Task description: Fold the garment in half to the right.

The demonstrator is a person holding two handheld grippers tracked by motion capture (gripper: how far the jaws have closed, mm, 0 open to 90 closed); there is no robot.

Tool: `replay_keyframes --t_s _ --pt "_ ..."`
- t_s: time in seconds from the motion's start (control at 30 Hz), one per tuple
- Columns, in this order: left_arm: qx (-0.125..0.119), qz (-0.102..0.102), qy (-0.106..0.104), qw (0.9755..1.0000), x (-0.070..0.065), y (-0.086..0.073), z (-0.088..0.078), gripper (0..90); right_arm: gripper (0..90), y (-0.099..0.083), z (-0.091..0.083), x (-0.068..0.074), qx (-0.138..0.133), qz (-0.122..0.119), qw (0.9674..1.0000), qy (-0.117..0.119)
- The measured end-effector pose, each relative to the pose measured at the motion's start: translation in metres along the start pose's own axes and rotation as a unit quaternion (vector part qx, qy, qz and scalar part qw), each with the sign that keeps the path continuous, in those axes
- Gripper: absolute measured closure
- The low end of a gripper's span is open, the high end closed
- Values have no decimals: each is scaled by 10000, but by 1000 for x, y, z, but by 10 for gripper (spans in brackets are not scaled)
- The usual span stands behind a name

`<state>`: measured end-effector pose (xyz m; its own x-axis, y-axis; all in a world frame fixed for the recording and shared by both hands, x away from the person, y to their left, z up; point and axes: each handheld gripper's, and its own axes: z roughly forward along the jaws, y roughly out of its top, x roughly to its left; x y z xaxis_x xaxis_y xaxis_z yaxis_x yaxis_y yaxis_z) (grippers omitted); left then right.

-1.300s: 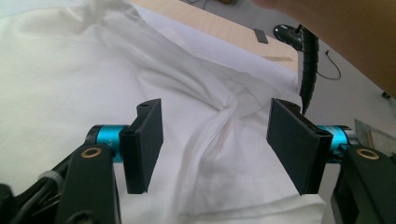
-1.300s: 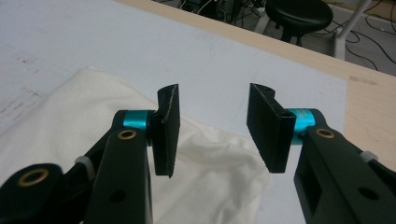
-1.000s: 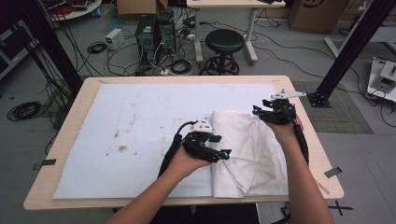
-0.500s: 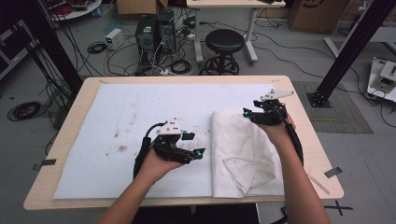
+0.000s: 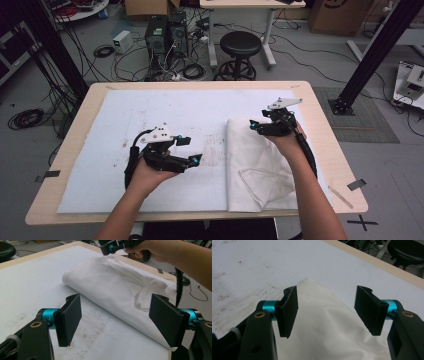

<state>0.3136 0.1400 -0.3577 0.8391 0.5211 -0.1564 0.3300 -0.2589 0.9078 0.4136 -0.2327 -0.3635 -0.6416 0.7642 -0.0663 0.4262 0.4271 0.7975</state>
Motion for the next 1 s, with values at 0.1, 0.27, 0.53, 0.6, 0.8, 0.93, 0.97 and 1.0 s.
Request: replay_keyframes --t_s 0.1,0.27,0.53,0.6,0.8,0.93,0.97,1.0 --pt "18 -86 138 9999 9 -4 -9 259 398 1 10 3 143 28 9999 69" --pt "-61 -278 237 9993 18 -6 -14 255 434 1 30 9 390 1 9990 197" --pt "-137 -290 294 9991 22 -6 -20 249 426 0 58 19 705 -80 9971 279" --pt "-141 -279 324 9990 24 -6 -22 249 426 0 63 20 800 -57 9964 290" --pt "-283 -288 415 9983 24 -7 -23 249 426 -2 78 21 1041 -36 9940 329" --pt "-261 -291 431 9983 25 -7 -24 249 427 -2 84 21 1108 -32 9933 336" --pt "-261 -291 431 9983 25 -7 -24 249 427 -2 87 22 1126 -50 9930 343" --pt "-232 -300 426 9984 25 -7 -23 249 427 -2 87 22 1126 -50 9930 343"
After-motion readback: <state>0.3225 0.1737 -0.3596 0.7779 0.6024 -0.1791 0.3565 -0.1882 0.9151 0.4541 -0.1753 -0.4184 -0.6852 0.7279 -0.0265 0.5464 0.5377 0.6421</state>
